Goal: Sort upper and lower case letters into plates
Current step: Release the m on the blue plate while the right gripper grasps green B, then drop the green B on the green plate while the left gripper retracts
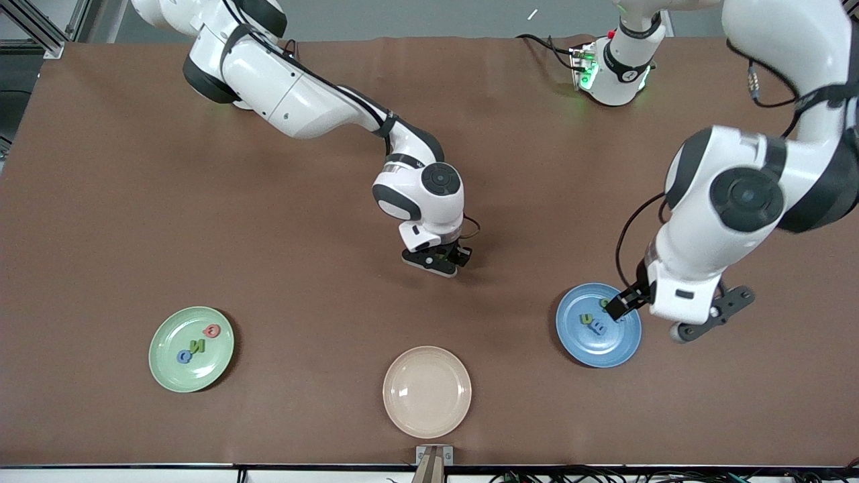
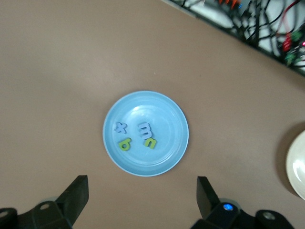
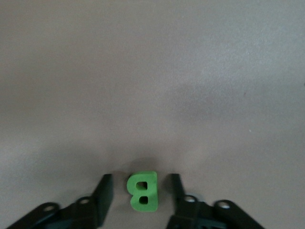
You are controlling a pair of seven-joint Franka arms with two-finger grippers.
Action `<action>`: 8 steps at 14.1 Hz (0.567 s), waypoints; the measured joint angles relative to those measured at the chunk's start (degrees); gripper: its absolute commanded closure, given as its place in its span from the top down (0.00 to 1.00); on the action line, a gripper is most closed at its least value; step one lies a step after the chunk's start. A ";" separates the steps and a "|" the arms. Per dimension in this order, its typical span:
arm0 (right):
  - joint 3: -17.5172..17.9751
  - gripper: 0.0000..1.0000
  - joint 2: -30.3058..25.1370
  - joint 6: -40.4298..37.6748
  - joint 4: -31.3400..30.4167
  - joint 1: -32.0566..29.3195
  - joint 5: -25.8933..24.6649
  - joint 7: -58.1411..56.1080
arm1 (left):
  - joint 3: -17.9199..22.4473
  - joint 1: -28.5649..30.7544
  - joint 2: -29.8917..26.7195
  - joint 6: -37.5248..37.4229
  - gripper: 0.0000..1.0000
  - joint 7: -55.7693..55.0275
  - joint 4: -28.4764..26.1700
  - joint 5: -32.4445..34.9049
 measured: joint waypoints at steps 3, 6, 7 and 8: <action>-0.05 0.03 -0.02 -0.18 0.17 0.01 0.12 0.37 | 0.16 0.13 -4.91 -4.37 1.00 3.63 -0.07 0.00; -0.39 0.00 -0.04 -0.44 0.76 -0.24 0.23 0.44 | 0.22 1.26 -7.44 -6.20 1.00 7.97 -0.24 0.00; -0.57 0.00 -0.15 -1.44 1.25 -0.89 0.25 -0.43 | 0.21 1.60 -7.88 -6.69 1.00 9.25 -0.31 -0.04; -0.56 0.00 -0.47 -3.08 1.75 -2.04 0.41 -2.79 | 0.21 1.90 -8.15 -7.43 1.00 10.29 -0.34 -0.42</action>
